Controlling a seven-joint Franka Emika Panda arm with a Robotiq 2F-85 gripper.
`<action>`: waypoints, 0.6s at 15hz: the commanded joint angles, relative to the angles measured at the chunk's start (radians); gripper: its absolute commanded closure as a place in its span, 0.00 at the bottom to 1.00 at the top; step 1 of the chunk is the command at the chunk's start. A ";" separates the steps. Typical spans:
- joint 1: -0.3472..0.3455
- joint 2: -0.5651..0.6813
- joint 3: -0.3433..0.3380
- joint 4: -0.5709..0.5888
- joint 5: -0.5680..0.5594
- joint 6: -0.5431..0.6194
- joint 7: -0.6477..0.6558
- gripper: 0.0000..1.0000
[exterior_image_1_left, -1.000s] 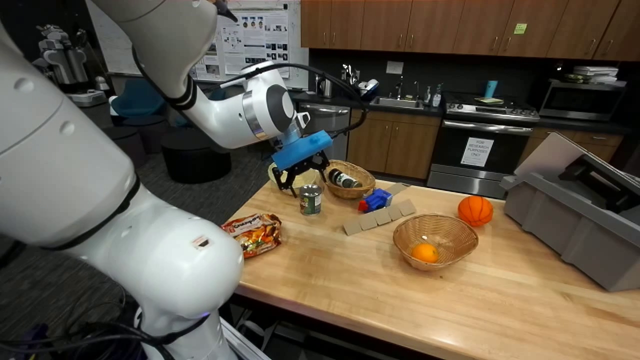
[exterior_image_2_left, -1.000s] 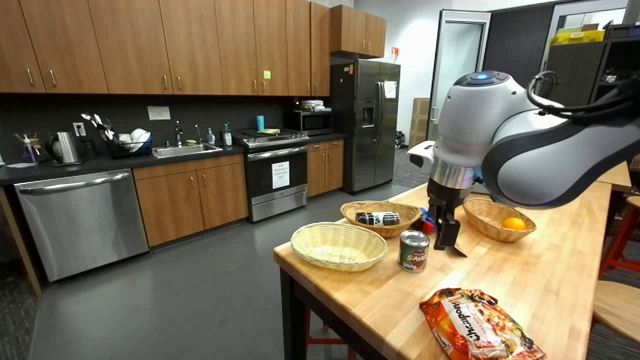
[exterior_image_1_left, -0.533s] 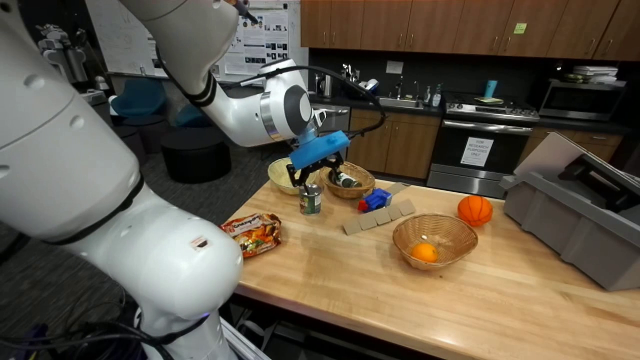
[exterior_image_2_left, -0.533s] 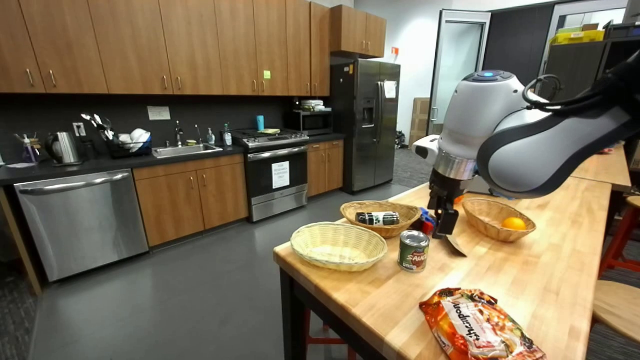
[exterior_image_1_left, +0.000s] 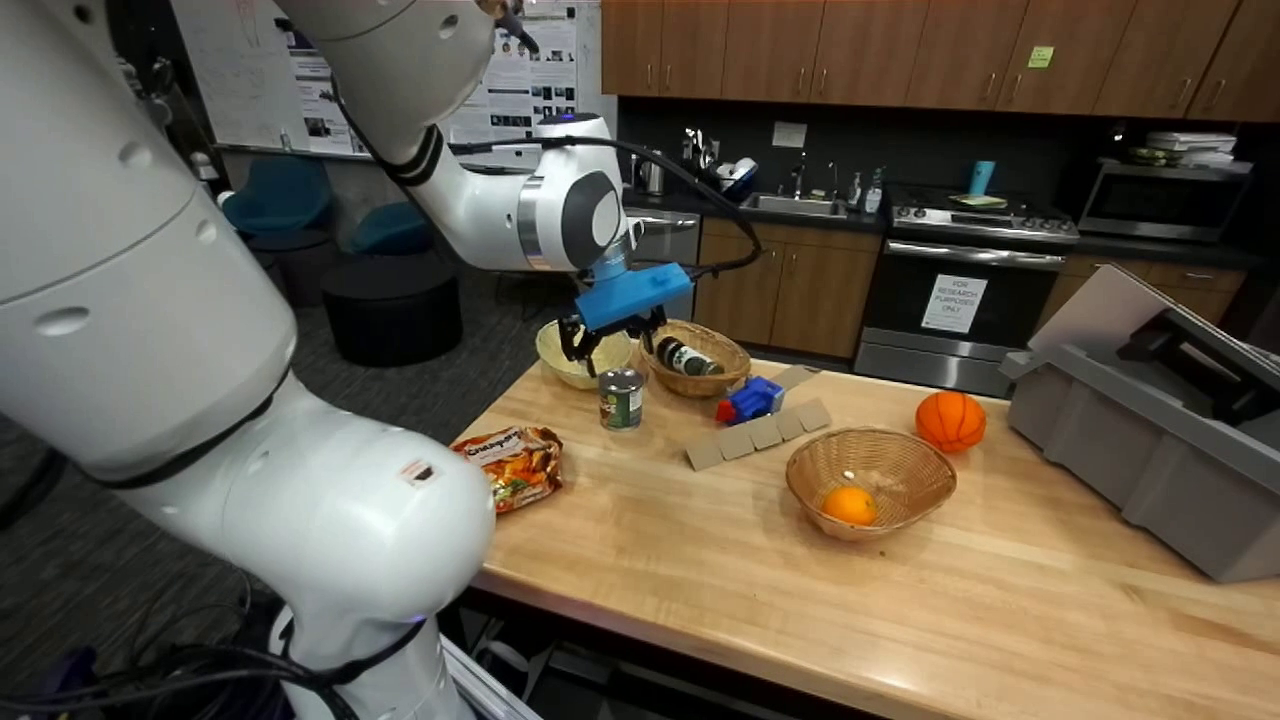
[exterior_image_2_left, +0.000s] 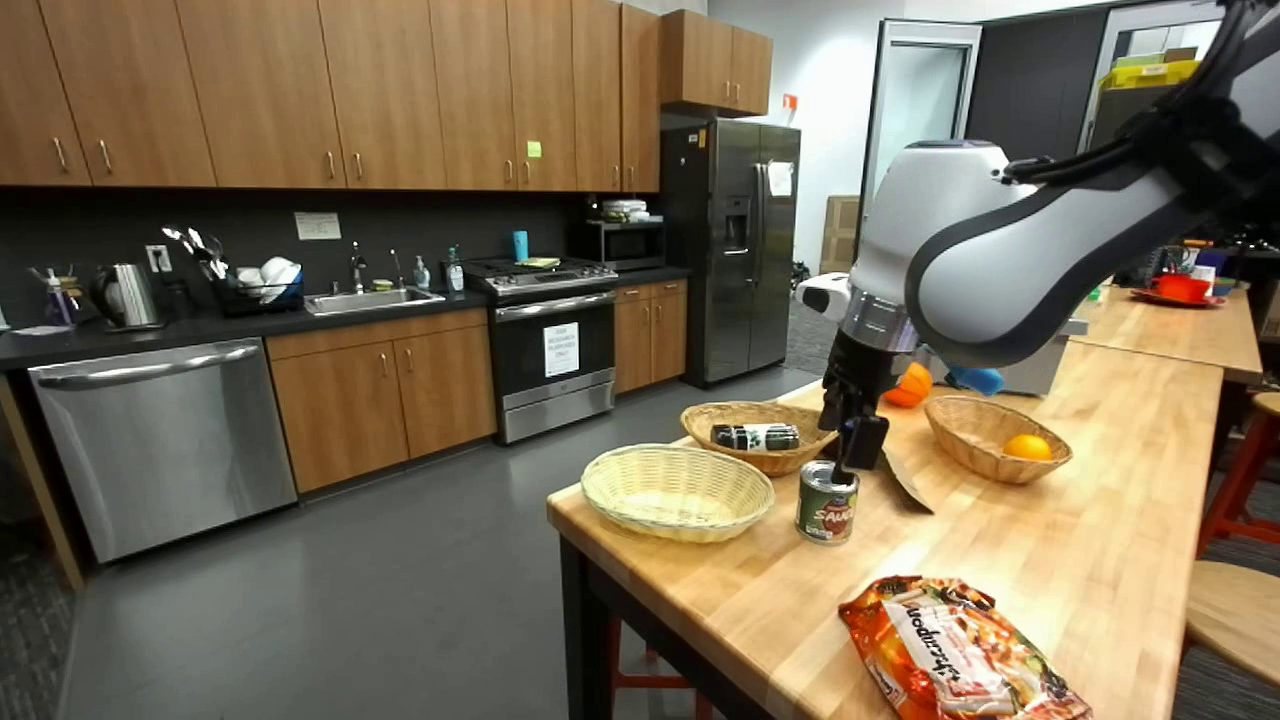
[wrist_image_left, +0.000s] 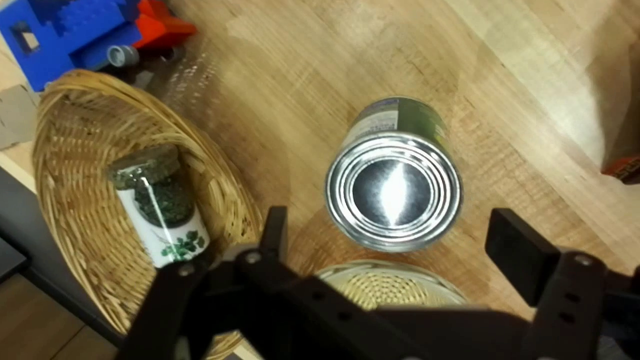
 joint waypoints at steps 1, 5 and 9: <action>0.020 -0.014 -0.005 0.038 0.060 -0.092 -0.061 0.00; 0.003 -0.004 0.011 0.056 0.051 -0.145 -0.043 0.00; 0.011 0.021 0.020 0.056 0.061 -0.163 -0.038 0.00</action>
